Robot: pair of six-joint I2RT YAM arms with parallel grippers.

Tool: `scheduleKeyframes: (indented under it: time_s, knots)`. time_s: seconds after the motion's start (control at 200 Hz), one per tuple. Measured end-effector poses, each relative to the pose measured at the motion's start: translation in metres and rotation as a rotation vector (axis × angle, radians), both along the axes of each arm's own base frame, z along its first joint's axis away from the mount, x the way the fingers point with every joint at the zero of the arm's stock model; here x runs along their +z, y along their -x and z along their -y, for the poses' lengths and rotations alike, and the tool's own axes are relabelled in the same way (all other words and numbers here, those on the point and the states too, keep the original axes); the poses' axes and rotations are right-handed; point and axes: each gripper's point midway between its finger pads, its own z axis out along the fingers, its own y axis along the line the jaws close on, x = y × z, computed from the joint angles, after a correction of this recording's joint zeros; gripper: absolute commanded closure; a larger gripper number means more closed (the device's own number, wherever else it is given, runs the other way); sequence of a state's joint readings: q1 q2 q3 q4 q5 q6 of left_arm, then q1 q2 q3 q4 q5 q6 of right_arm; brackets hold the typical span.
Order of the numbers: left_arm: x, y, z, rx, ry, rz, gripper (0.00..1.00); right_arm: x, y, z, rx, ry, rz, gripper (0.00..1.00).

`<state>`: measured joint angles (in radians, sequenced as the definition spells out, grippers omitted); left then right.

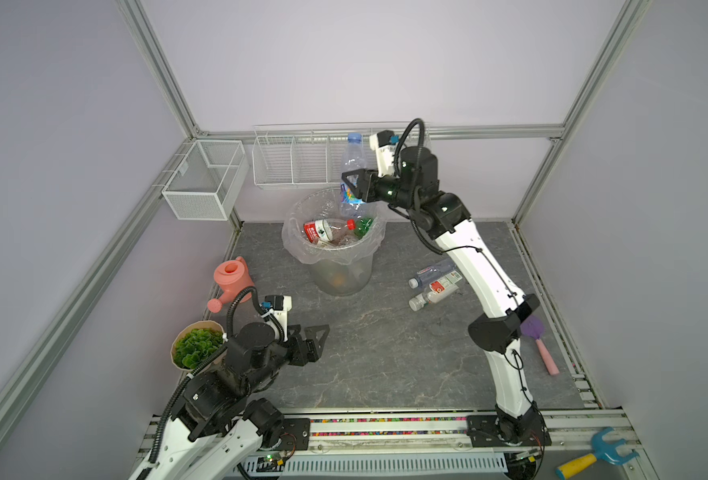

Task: Throw the plastic bottles in the bin
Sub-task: 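Lift the blue-cap water bottle with the right gripper over the bin, then open the right gripper to drop the water bottle into the bin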

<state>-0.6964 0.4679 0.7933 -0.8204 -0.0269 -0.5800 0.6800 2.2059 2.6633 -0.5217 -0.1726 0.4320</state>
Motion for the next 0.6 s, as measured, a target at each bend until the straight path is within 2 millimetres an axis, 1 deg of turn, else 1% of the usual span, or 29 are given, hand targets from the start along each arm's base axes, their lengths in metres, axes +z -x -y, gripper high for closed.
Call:
scheduleKeyframes:
  time_s: [0.03,0.075,0.105,0.15,0.195,0.245,0.305,0.38,0.435,0.56,0.6]
  knots:
    - [0.0,0.001,-0.001,0.003,0.0,-0.001,0.11,-0.014,-0.005,-0.006,-0.002,0.019,-0.016,0.01]
    - [-0.001,0.001,-0.002,0.005,-0.001,-0.002,0.11,-0.035,-0.011,-0.013,-0.007,0.055,-0.039,0.12]
    - [-0.001,0.002,-0.003,0.007,-0.002,-0.001,0.11,-0.046,-0.012,-0.017,-0.007,0.078,-0.051,0.12]
    - [-0.001,0.002,-0.004,0.011,-0.003,0.0,0.11,-0.055,-0.011,-0.019,-0.011,0.104,-0.059,0.12]
    - [0.0,0.003,-0.005,0.013,-0.003,0.002,0.11,-0.056,-0.009,-0.02,-0.011,0.12,-0.054,0.12]
    - [0.0,0.003,-0.006,0.017,-0.004,0.004,0.11,-0.05,-0.005,-0.019,-0.014,0.125,-0.037,0.12]
    - [0.0,0.002,-0.006,0.018,-0.005,0.004,0.11,-0.036,0.002,-0.014,-0.02,0.127,-0.009,0.12]
    - [0.003,0.002,-0.006,0.018,-0.003,0.006,0.11,-0.013,0.017,0.0,-0.038,0.135,0.034,0.12]
    - [0.005,0.001,-0.005,0.018,-0.002,0.009,0.11,0.008,0.031,0.015,-0.054,0.137,0.068,0.12]
    - [0.008,-0.001,-0.004,0.019,-0.002,0.01,0.11,0.068,0.073,0.057,-0.09,0.096,0.176,0.12]
    - [0.009,-0.002,-0.003,0.018,-0.003,0.009,0.11,0.084,0.086,0.07,-0.101,0.079,0.208,0.12]
